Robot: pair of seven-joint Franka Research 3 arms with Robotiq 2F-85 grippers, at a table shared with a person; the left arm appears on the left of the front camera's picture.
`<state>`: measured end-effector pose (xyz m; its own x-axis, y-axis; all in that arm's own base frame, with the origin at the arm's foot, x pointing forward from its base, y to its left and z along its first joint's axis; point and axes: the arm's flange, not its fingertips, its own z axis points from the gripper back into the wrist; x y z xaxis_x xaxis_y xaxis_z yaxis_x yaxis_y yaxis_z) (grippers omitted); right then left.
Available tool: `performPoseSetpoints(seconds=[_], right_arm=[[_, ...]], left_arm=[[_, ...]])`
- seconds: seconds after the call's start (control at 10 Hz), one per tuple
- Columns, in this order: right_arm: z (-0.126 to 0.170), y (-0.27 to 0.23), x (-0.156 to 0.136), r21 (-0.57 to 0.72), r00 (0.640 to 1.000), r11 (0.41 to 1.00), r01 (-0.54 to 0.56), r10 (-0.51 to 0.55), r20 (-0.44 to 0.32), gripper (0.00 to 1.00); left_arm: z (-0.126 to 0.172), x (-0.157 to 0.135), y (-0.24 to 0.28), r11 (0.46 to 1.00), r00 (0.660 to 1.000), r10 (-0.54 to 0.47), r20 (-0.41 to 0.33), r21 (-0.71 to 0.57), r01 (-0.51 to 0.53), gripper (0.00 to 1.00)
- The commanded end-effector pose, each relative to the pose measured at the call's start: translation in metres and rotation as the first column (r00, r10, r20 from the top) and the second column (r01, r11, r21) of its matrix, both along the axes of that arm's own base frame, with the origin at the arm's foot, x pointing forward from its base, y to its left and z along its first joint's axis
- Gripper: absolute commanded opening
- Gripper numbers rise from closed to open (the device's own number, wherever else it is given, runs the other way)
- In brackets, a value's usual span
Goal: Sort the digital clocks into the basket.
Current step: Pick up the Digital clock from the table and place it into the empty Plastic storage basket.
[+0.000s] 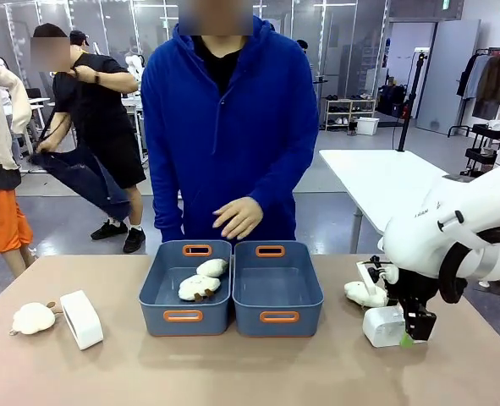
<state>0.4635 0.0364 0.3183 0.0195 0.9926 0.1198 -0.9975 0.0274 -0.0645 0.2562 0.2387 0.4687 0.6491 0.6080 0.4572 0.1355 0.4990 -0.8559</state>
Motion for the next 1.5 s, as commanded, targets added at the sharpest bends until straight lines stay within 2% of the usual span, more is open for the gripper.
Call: performPoseSetpoints(seconds=[0.0, 0.1, 0.2, 0.3, 0.4, 0.6, 0.7, 0.8, 1.0, 1.1, 1.4], right_arm=[[-0.013, 0.002, 0.006, 0.003, 1.000, 1.000, 0.023, -0.023, 0.000, 1.00], [-0.014, 0.003, 0.006, 0.006, 1.000, 1.000, 0.017, -0.017, 0.000, 0.87], [-0.012, 0.002, 0.005, -0.002, 1.000, 1.000, 0.012, -0.012, -0.016, 0.40], [-0.011, 0.002, 0.005, -0.010, 1.000, 1.000, 0.014, -0.014, -0.020, 0.27], [-0.011, 0.001, 0.003, -0.020, 0.999, 1.000, 0.021, -0.021, -0.032, 0.00], [-0.008, 0.000, 0.003, -0.013, 0.999, 0.999, 0.031, -0.032, -0.035, 0.00], [0.000, 0.000, 0.002, -0.004, 0.999, 0.999, 0.040, -0.040, -0.033, 0.04], [0.021, 0.005, -0.003, 0.042, 0.997, 0.997, 0.060, -0.057, -0.051, 0.00], [0.095, -0.003, -0.018, 0.159, 0.979, 0.969, 0.189, -0.173, -0.109, 0.00], [0.125, -0.004, -0.020, 0.220, 0.972, 0.949, 0.227, -0.208, -0.105, 0.00], [0.168, 0.046, -0.014, 0.272, 0.967, 0.931, 0.244, -0.254, 0.002, 0.00]], left_arm=[[0.000, -0.001, 0.002, 1.000, 1.000, -0.012, 0.004, -0.003, 0.012, 1.00], [0.000, -0.001, 0.002, 1.000, 1.000, -0.012, 0.004, -0.003, 0.012, 1.00], [0.000, -0.001, 0.002, 1.000, 1.000, -0.012, 0.004, -0.003, 0.012, 1.00], [0.000, -0.001, 0.002, 1.000, 1.000, -0.012, 0.004, -0.003, 0.012, 1.00], [0.000, -0.001, 0.002, 1.000, 1.000, -0.012, 0.004, -0.003, 0.012, 1.00], [0.000, -0.001, 0.002, 1.000, 1.000, -0.012, 0.004, -0.003, 0.012, 1.00], [0.000, -0.001, 0.002, 1.000, 1.000, -0.012, 0.004, -0.003, 0.012, 1.00], [0.000, -0.001, 0.002, 1.000, 1.000, -0.012, 0.004, -0.003, 0.012, 1.00], [0.000, -0.001, 0.002, 1.000, 1.000, -0.012, 0.004, -0.003, 0.012, 1.00], [0.000, -0.001, 0.002, 1.000, 1.000, -0.012, 0.004, -0.003, 0.012, 1.00], [0.000, -0.001, 0.002, 1.000, 1.000, -0.012, 0.004, -0.003, 0.012, 1.00]])
